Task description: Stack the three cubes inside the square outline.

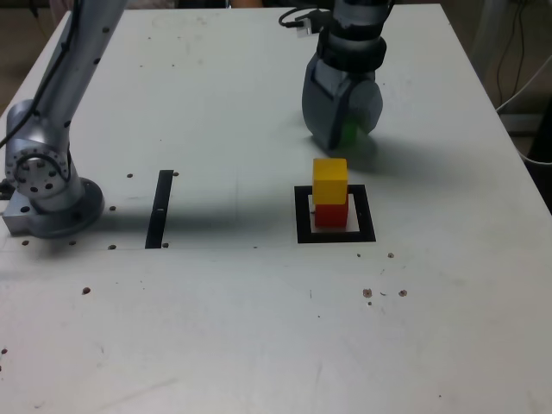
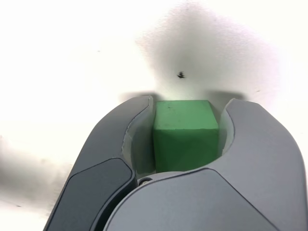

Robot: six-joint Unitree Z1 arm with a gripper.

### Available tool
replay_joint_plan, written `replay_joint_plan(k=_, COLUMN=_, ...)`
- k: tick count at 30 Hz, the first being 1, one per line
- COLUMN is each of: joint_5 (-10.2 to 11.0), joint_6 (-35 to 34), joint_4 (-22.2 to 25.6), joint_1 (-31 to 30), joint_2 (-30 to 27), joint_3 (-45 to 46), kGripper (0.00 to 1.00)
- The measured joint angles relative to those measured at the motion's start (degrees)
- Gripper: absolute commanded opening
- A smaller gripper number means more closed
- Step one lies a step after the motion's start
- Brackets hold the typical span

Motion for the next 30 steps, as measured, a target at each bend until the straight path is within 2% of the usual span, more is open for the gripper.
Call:
replay_joint_plan(k=5, joint_5=0.2, joint_6=3.6, joint_4=8.0, joint_1=-1.4, joint_2=-3.3, joint_3=-4.2, kGripper=0.21)
replay_joint_plan(k=12, joint_5=-0.8, joint_6=12.4, joint_4=18.7, joint_1=-8.8, joint_2=-4.0, joint_3=-15.1, kGripper=0.21)
replay_joint_plan(k=19, joint_5=-1.6, joint_6=16.4, joint_4=21.2, joint_1=-13.1, joint_2=-5.1, joint_3=-17.0, kGripper=0.21)
replay_joint_plan(k=24, joint_5=-1.7, joint_6=16.8, joint_4=21.6, joint_1=-16.6, joint_2=-5.7, joint_3=-15.9, kGripper=0.22)
replay_joint_plan(k=30, joint_5=0.5, joint_6=14.3, joint_4=21.2, joint_1=-19.6, joint_2=-7.6, joint_3=-11.7, kGripper=0.22)
